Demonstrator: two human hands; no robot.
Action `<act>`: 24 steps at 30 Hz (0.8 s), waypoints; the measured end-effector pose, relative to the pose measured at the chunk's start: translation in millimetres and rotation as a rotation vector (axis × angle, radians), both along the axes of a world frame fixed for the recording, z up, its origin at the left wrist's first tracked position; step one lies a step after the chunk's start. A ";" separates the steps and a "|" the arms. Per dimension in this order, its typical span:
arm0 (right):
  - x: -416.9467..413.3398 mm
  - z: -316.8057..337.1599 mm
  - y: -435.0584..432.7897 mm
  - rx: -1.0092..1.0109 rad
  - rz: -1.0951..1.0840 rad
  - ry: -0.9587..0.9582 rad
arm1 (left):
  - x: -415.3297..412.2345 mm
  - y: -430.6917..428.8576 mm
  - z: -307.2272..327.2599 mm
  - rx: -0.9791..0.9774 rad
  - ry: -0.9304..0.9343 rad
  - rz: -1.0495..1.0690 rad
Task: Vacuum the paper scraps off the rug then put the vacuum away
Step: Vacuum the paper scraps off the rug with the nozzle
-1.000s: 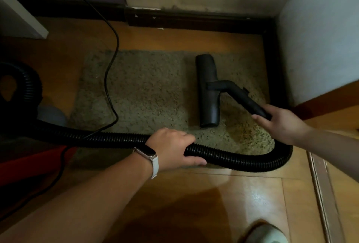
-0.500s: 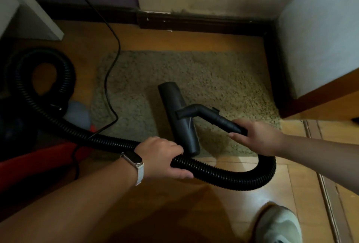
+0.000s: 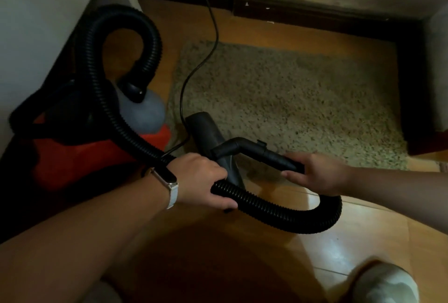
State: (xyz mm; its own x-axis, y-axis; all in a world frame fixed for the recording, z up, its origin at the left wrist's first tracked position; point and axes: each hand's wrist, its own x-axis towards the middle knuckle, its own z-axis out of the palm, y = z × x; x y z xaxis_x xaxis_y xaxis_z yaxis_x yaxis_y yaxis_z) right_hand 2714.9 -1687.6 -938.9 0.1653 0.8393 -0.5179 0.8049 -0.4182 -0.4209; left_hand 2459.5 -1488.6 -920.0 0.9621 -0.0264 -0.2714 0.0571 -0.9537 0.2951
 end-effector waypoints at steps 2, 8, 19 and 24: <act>-9.8 -0.9 15.8 0.006 0.017 0.027 | -15.2 11.5 -0.3 0.002 -0.012 0.042; -38.2 -6.2 58.4 0.027 0.023 0.079 | -60.4 49.6 1.2 0.065 -0.068 0.106; -66.3 4.5 135.0 0.097 -0.081 0.073 | -84.1 114.0 30.3 0.177 -0.090 0.022; -73.1 4.4 134.2 0.066 -0.075 0.046 | -91.7 113.8 31.2 0.203 -0.048 -0.013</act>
State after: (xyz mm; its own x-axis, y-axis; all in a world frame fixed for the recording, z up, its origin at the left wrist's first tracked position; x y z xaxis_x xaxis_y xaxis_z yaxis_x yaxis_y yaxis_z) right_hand 2641.8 -1553.4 -934.5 0.2063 0.8581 -0.4702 0.7515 -0.4467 -0.4855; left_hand 2367.9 -1374.8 -888.8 0.9740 0.0119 -0.2261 0.0351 -0.9945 0.0985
